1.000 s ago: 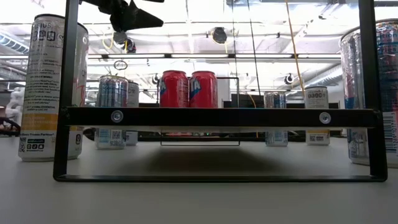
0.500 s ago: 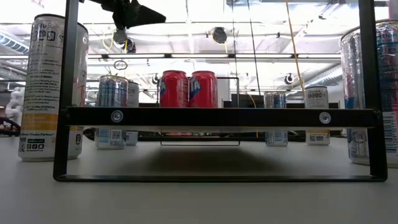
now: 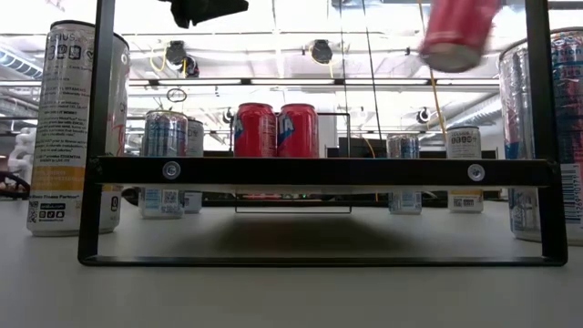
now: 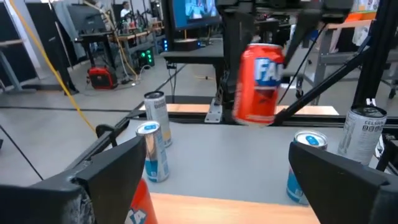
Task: Place canned beverage on shelf
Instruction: Put the red soda can on the shelf aligned with the other red soda cans on the shelf
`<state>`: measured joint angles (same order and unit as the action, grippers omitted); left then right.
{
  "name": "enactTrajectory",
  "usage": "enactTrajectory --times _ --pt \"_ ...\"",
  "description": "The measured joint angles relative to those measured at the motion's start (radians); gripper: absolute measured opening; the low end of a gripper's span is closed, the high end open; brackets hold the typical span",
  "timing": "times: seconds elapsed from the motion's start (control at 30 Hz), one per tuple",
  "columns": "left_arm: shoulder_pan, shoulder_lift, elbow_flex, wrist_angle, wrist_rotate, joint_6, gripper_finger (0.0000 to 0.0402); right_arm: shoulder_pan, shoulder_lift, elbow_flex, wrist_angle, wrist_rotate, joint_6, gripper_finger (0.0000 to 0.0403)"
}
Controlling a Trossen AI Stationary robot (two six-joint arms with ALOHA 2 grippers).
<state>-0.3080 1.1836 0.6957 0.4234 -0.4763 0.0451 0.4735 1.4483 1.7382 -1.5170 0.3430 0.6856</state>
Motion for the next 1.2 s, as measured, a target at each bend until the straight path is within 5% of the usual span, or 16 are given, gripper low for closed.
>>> enactTrajectory --times 0.47,0.63,1.2 --pt "-0.035 0.259 0.002 0.399 -0.03 0.314 0.0397 -0.142 0.0 0.0 0.452 0.079 -0.264 0.0235" --pt "-0.033 0.301 0.03 0.417 -0.136 0.384 0.04 -0.168 0.0 0.0 0.524 0.079 -0.329 0.0235" --pt "0.001 0.401 0.133 0.407 -0.199 0.494 0.04 -0.214 0.068 0.0 0.662 0.019 -0.396 0.0235"
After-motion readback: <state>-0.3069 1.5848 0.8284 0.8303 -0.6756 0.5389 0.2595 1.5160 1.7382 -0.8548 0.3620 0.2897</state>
